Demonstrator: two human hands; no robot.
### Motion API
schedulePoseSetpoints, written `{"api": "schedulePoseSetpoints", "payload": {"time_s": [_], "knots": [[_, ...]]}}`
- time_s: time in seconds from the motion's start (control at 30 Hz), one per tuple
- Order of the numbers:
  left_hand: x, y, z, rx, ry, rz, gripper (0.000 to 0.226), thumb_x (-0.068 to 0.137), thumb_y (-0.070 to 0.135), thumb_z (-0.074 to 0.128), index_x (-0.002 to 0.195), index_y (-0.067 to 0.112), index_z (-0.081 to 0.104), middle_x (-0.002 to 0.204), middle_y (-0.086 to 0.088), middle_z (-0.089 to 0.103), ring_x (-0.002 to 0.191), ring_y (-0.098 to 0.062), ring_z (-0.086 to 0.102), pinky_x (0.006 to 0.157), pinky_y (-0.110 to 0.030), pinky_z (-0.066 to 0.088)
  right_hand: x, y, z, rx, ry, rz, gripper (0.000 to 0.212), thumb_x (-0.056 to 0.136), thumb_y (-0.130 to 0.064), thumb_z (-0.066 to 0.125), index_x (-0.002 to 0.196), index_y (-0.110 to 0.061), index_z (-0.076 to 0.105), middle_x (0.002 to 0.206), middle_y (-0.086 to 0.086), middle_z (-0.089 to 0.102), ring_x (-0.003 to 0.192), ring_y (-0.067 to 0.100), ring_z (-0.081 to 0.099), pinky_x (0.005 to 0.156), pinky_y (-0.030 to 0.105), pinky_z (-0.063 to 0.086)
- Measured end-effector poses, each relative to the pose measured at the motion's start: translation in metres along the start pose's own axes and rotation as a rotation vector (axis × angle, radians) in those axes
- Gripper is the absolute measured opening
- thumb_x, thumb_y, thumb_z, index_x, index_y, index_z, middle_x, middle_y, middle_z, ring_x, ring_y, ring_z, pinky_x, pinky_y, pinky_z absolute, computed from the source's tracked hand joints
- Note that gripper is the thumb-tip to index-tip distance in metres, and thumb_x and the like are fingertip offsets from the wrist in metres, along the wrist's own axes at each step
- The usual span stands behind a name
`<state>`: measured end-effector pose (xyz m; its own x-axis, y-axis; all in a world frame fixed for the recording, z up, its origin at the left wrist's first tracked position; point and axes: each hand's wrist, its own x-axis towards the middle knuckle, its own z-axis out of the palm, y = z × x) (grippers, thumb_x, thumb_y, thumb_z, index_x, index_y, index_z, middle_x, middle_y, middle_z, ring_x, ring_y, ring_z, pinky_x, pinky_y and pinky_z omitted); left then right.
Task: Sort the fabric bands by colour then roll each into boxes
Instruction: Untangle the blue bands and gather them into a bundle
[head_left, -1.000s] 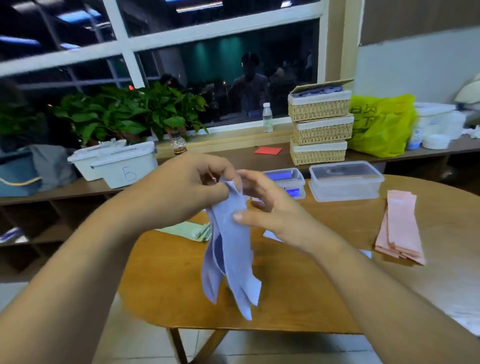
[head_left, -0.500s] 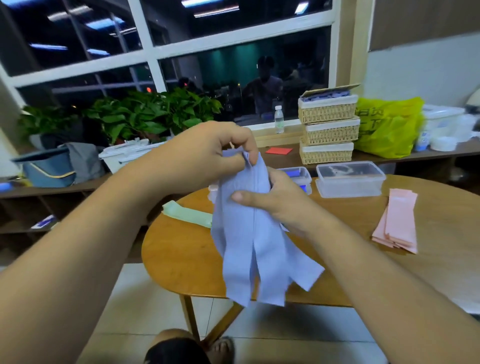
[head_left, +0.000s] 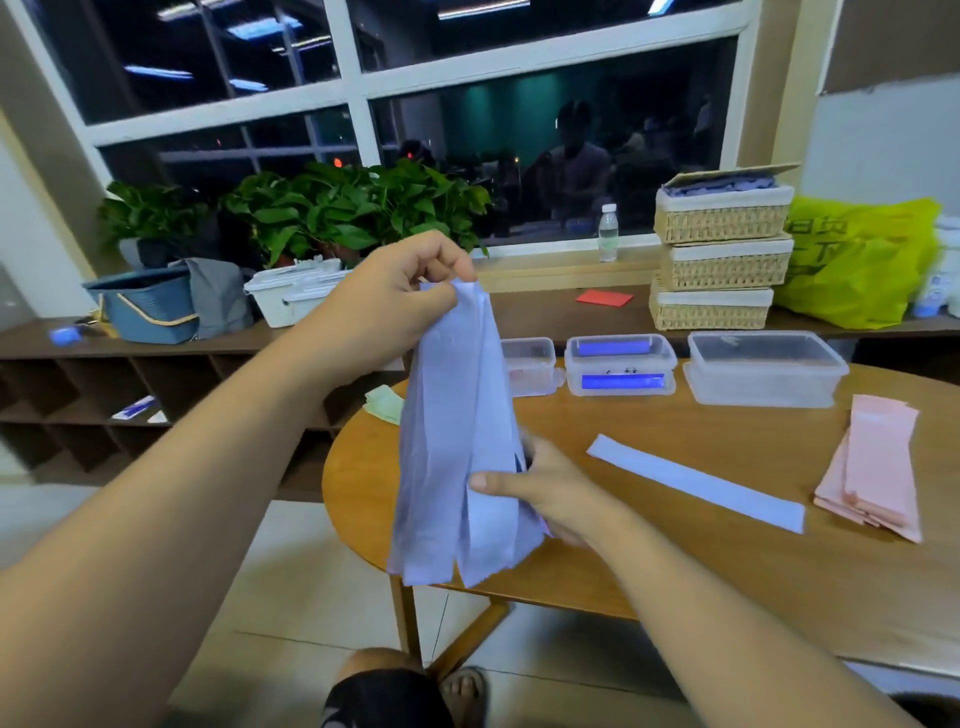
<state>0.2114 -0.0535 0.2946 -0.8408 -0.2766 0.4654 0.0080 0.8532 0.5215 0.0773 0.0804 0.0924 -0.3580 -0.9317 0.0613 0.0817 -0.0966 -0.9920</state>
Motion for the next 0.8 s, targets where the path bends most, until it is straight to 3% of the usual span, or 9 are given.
{"api": "schedulePoseSetpoints", "payload": {"time_s": [0.07,0.13,0.23,0.33,0.43,0.5,0.6,0.7,0.8], "knots": [[-0.005,-0.009,-0.008,0.046,-0.009,0.000,0.021,0.100,0.016,0.057,0.102,0.034,0.068,0.100,-0.003,0.064,0.077,-0.016,0.057,0.064,-0.034,0.048,0.014,0.013,-0.001,0.082,-0.026,-0.001,0.061,0.087,-0.019,0.086,0.141,-0.018,0.059,0.134,0.007,0.072,0.126,0.029,0.068,0.107,0.053,0.055],[-0.011,-0.009,-0.016,0.119,-0.051,0.052,0.016,0.100,0.022,0.058,0.105,0.035,0.066,0.102,0.003,0.065,0.088,-0.023,0.062,0.072,-0.044,0.055,0.030,0.016,-0.002,0.011,0.046,-0.062,0.049,0.088,-0.017,0.086,0.133,-0.016,0.066,0.127,0.006,0.076,0.120,0.027,0.072,0.101,0.048,0.057],[-0.019,-0.002,-0.026,0.172,-0.159,0.125,0.018,0.098,0.030,0.053,0.113,0.036,0.061,0.110,0.007,0.064,0.098,-0.027,0.062,0.080,-0.054,0.054,0.056,0.004,-0.001,-0.185,0.173,-0.119,0.022,0.088,-0.013,0.085,0.106,-0.019,0.075,0.101,-0.008,0.081,0.093,0.006,0.075,0.079,0.026,0.057],[-0.022,-0.002,-0.030,0.173,-0.187,0.173,0.022,0.100,0.021,0.054,0.114,0.036,0.059,0.112,0.009,0.062,0.099,-0.026,0.060,0.077,-0.049,0.053,0.074,-0.007,0.006,-0.316,0.145,-0.142,0.010,0.092,-0.009,0.080,0.093,-0.017,0.075,0.082,-0.016,0.077,0.073,-0.005,0.066,0.067,0.015,0.049],[-0.017,-0.015,-0.035,0.162,-0.141,0.156,0.025,0.102,0.014,0.056,0.115,0.035,0.060,0.110,0.011,0.062,0.099,-0.018,0.059,0.080,-0.040,0.051,0.079,-0.011,0.005,-0.401,0.012,-0.119,0.022,0.091,-0.007,0.081,0.102,-0.024,0.074,0.090,-0.022,0.078,0.083,-0.007,0.070,0.071,0.013,0.051],[-0.014,-0.030,-0.039,0.186,-0.123,0.106,0.025,0.103,0.015,0.057,0.115,0.037,0.060,0.111,0.013,0.062,0.099,-0.014,0.060,0.081,-0.038,0.052,0.080,-0.013,-0.004,-0.368,-0.154,-0.079,0.047,0.088,-0.006,0.085,0.129,-0.022,0.067,0.120,-0.012,0.077,0.115,0.005,0.071,0.096,0.030,0.058],[-0.012,-0.052,-0.042,0.191,-0.112,0.033,0.024,0.103,0.018,0.059,0.113,0.040,0.060,0.110,0.015,0.063,0.093,-0.012,0.060,0.076,-0.032,0.052,0.079,-0.013,-0.023,-0.047,-0.356,-0.073,0.088,0.081,-0.025,0.088,0.157,-0.021,0.045,0.152,0.008,0.058,0.142,0.028,0.054,0.121,0.049,0.041],[-0.011,-0.062,-0.032,0.124,-0.097,0.011,0.022,0.102,0.019,0.059,0.111,0.038,0.061,0.108,0.010,0.064,0.083,-0.023,0.059,0.070,-0.035,0.047,0.082,-0.018,-0.012,0.123,-0.348,-0.079,0.109,0.067,-0.056,0.093,0.158,-0.025,0.043,0.151,0.010,0.057,0.140,0.029,0.054,0.114,0.046,0.044],[-0.007,-0.068,-0.022,0.084,-0.061,0.028,0.015,0.101,0.025,0.059,0.112,0.035,0.061,0.108,0.008,0.065,0.080,-0.034,0.057,0.066,-0.047,0.050,0.092,-0.016,0.022,0.116,-0.303,-0.065,0.089,0.061,-0.044,0.100,0.138,-0.022,0.062,0.133,0.009,0.071,0.125,0.029,0.067,0.101,0.044,0.056]]}}
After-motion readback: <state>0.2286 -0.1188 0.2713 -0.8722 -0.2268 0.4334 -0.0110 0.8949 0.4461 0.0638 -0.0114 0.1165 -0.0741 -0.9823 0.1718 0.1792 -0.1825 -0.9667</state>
